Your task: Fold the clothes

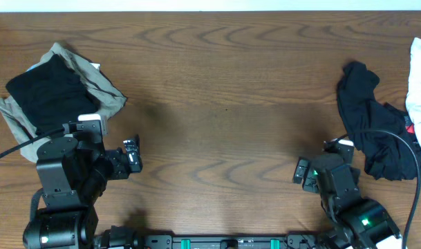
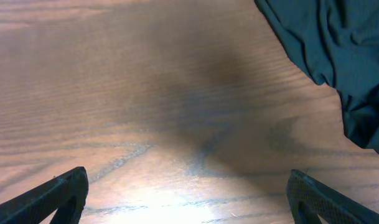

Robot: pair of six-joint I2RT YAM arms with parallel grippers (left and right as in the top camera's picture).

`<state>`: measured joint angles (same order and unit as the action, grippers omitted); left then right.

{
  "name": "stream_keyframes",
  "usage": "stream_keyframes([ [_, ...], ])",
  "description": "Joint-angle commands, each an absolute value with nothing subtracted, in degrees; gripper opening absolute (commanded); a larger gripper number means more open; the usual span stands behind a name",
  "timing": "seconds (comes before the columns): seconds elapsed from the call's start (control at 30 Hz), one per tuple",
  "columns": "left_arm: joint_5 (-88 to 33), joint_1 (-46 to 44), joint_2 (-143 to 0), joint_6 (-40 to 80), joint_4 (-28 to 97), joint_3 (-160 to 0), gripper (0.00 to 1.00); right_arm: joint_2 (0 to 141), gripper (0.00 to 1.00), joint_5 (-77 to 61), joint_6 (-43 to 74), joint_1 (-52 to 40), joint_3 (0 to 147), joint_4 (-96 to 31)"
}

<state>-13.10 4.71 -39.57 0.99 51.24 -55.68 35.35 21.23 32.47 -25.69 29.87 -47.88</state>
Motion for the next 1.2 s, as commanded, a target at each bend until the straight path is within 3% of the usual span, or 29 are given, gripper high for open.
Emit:
stream_keyframes([
  [0.0, -12.56, 4.80, -39.29, 0.01, 51.44, -55.55, 0.98, 30.87, 0.99, 21.82, 33.39, -26.22, 29.47, -47.81],
  [0.77, -12.56, 4.80, -39.29, 0.01, 51.44, -55.55, 0.98, 0.27, 0.99, 22.28, 33.17, -15.53, 24.86, -51.77],
  [0.9, -12.56, 4.80, -39.29, 0.01, 51.44, -55.55, 0.98, 0.30, 0.99, 22.48, 29.71, -15.55, 21.52, -44.36],
  [1.17, -12.56, 4.80, -39.29, 0.01, 51.44, -55.55, 0.98, 0.27, 0.99, 22.44, 19.62, -15.55, 5.85, -13.67],
])
